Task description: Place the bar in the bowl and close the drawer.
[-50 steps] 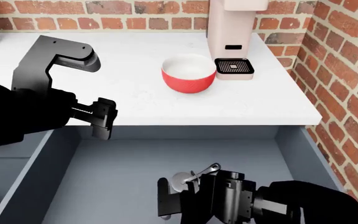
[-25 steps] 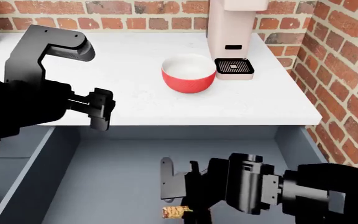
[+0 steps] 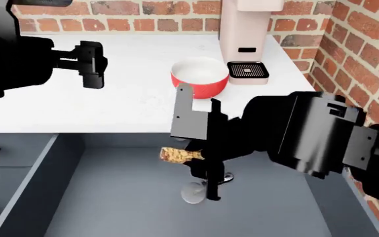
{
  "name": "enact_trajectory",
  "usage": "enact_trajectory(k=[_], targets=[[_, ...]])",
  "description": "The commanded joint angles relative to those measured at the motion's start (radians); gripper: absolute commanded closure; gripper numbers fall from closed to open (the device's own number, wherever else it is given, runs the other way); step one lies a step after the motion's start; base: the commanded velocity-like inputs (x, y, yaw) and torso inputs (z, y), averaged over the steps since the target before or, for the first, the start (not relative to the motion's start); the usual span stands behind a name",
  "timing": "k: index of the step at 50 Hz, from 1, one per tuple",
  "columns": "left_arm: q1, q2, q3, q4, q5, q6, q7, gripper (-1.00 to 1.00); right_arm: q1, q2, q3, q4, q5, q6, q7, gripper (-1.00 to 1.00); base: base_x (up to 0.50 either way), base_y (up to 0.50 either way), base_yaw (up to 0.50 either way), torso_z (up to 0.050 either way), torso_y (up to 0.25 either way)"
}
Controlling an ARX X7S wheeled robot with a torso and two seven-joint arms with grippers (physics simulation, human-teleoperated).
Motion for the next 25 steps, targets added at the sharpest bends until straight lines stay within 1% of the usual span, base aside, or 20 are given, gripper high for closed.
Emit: enact_trajectory(k=[1,6,12,16,20,25], targets=[[-0.123,0.062,0.021,-0.147,0.162,0.013,0.093,-1.00,0.127,-0.003,0.129,0.046,0.060,0.058,0.044,1.00,0.00,0.00,0.00,0.000,0.000],[-0.200,0.109,0.051,-0.236,0.265,0.032,0.164,-1.00,0.180,-0.047,0.188,0.151,0.065,0.070,0.076,1.00,0.00,0.00,0.00,0.000,0.000],[-0.287,0.170,0.093,-0.350,0.397,0.091,0.271,-1.00,0.238,-0.120,0.240,0.322,0.046,0.063,0.100,1.00,0.00,0.00,0.00,0.000,0.000],[-0.348,0.218,0.137,-0.444,0.495,0.137,0.333,-1.00,0.277,-0.186,0.251,0.484,0.013,0.052,0.100,1.00,0.00,0.00,0.00,0.000,0.000],[-0.397,0.262,0.172,-0.550,0.575,0.190,0.381,-1.00,0.306,-0.246,0.286,0.619,0.007,0.064,0.142,1.00,0.00,0.00,0.00,0.000,0.000],[-0.441,0.332,0.220,-0.724,0.670,0.272,0.460,-1.00,0.337,-0.359,0.351,0.900,-0.019,0.007,0.218,1.00,0.00,0.00,0.00,0.000,0.000]])
